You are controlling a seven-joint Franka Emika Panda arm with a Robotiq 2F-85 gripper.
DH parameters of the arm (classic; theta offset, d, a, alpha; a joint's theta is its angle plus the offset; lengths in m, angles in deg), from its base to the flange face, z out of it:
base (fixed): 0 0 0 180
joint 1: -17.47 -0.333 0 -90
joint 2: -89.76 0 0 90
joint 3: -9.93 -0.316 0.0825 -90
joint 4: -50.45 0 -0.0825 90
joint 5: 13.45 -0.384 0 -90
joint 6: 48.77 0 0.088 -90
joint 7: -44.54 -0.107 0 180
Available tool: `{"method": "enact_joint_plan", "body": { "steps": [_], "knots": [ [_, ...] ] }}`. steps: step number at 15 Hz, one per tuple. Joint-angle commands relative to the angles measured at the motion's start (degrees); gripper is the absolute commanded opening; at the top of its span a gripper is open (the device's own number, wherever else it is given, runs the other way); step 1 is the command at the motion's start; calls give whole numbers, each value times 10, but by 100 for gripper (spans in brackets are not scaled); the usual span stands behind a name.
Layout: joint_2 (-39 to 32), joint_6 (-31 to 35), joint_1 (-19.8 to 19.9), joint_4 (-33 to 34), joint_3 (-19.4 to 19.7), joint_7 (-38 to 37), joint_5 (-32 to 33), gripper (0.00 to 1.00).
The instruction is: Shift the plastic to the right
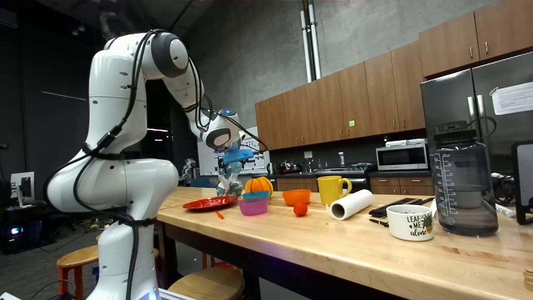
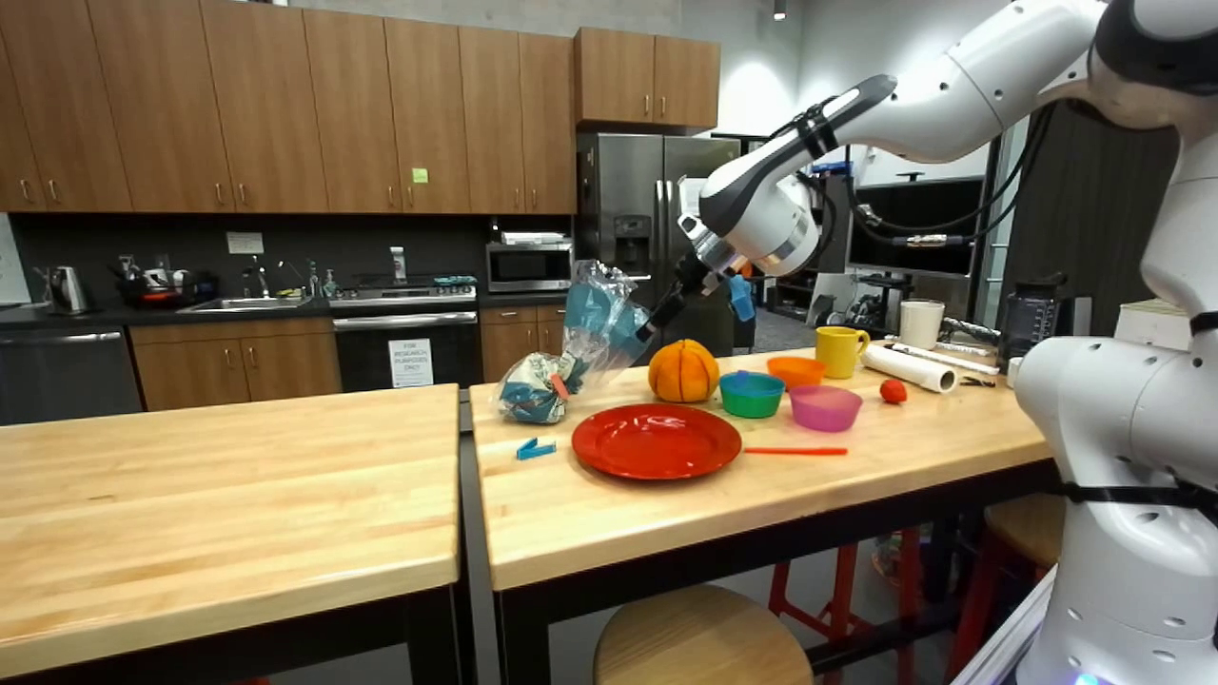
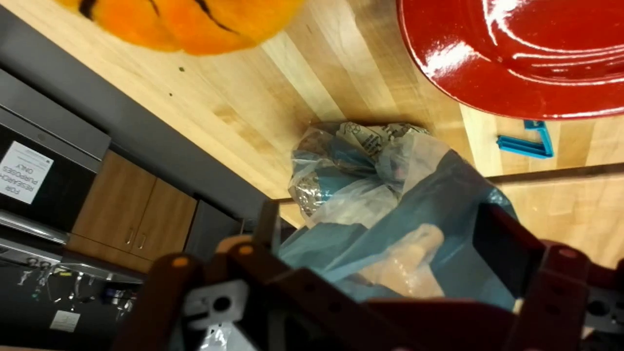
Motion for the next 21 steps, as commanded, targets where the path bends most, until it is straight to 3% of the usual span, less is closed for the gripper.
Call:
{"method": "enact_joint_plan", "body": {
  "steps": [1, 3, 4, 6, 7, 9, 11, 14, 18, 21],
  "knots": [
    [-87, -19, 73, 34, -48, -120, 115, 100],
    [-107, -50, 105, 53, -61, -210, 227, 100],
    [-106, -80, 187, 63, -140, -227, 256, 100],
    [-72, -127, 262, 65, -221, -246, 303, 100],
    [-58, -144, 303, 64, -268, -239, 305, 75],
    [-39, -167, 384, 63, -357, -209, 285, 68],
    [-21, -177, 445, 59, -423, -171, 243, 52],
    [-5, -187, 491, 57, -470, -107, 164, 28],
    [4, -211, 527, 62, -498, -58, 108, 0],
    [14, -225, 544, 62, -508, -47, 96, 0]
  ]
}}
